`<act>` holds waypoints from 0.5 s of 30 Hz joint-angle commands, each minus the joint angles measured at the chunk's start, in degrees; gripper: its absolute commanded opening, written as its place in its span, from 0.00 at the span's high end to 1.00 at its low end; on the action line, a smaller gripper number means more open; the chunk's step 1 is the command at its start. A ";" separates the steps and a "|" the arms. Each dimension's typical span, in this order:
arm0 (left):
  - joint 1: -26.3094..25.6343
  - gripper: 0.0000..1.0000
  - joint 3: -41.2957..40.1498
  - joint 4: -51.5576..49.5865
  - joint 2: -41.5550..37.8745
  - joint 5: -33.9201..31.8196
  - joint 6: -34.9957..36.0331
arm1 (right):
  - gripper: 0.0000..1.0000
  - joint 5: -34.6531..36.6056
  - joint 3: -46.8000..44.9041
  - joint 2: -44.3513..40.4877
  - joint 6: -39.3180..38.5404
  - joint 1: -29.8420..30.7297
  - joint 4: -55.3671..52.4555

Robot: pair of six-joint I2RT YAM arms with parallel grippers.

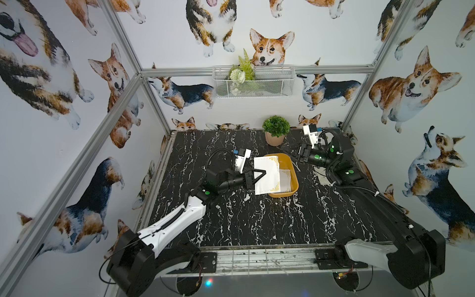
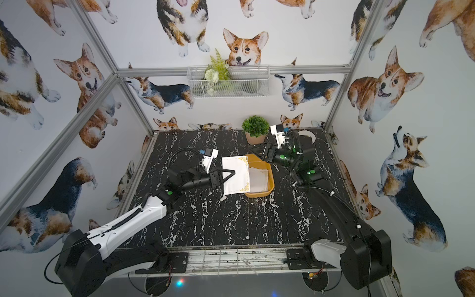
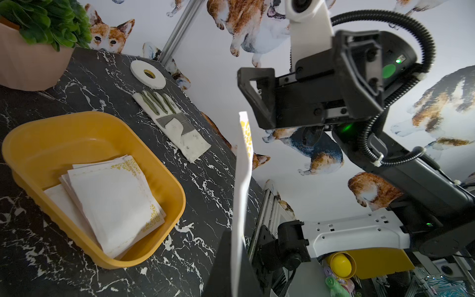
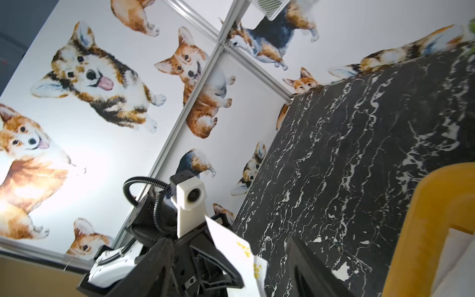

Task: Take out the stationery paper from the storage box
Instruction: Pick up the stationery paper from the storage box.

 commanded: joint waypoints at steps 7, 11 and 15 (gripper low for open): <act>0.22 1.00 0.79 -1.12 -1.60 -0.22 1.21 | 0.26 4.82 -2.83 -0.77 -11.59 2.74 -10.06; 0.22 1.00 1.30 -1.07 -1.96 0.11 0.95 | 0.27 4.95 -4.37 1.44 -12.05 2.74 -10.39; 0.20 1.00 0.90 -1.09 -2.18 -0.16 0.87 | 0.28 3.61 -4.96 2.42 -9.42 4.08 -5.44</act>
